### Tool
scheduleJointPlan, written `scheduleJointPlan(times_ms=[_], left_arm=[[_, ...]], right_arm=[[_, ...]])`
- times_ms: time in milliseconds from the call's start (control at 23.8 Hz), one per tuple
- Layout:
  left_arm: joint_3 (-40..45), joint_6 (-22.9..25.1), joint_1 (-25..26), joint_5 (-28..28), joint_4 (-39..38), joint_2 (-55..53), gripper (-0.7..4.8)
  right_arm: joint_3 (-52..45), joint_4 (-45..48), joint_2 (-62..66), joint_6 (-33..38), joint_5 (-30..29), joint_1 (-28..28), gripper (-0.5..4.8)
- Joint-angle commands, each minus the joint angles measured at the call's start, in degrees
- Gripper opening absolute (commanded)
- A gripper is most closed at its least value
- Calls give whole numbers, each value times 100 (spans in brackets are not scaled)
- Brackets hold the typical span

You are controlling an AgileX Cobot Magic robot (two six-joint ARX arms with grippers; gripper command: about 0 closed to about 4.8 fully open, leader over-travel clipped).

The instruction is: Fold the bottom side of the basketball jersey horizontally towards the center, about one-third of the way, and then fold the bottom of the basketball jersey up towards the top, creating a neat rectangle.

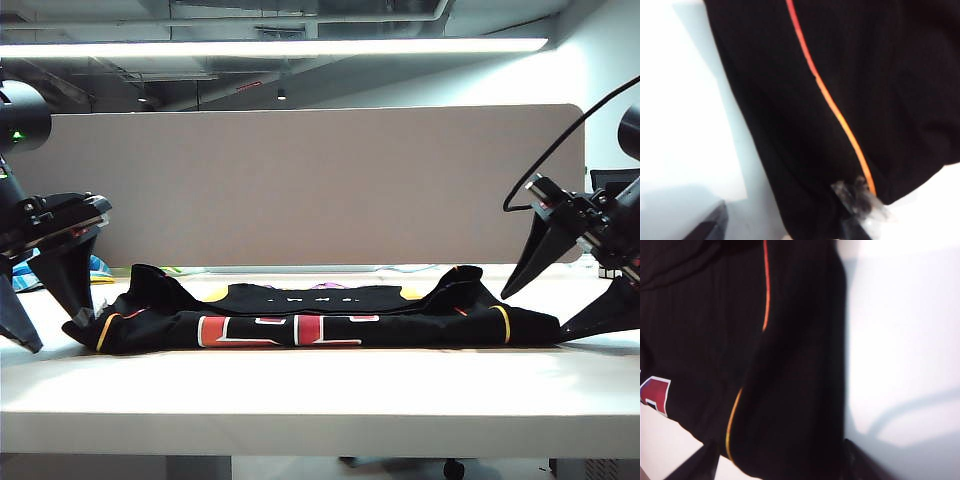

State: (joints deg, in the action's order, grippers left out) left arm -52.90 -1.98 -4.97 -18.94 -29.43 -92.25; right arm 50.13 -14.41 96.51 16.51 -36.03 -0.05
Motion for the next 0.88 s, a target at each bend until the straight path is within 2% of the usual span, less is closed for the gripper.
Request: scheduleJointPlan(times_ms=[42, 210, 421, 883], left_arm=[[-2, -42, 11, -254, 144, 7, 279], [-4, -66, 11, -295, 310, 7, 279], [-4, 107, 13, -15, -7, 94, 278], [-7, 44, 11, -319, 85, 260, 278]], right_arm=[[-39, -177, 44, 0, 133, 142, 337], [-39, -101, 46, 0, 243, 317, 326], [-39, -140, 46, -4, 289, 310, 326], [-39, -125, 46, -7, 308, 313, 326]])
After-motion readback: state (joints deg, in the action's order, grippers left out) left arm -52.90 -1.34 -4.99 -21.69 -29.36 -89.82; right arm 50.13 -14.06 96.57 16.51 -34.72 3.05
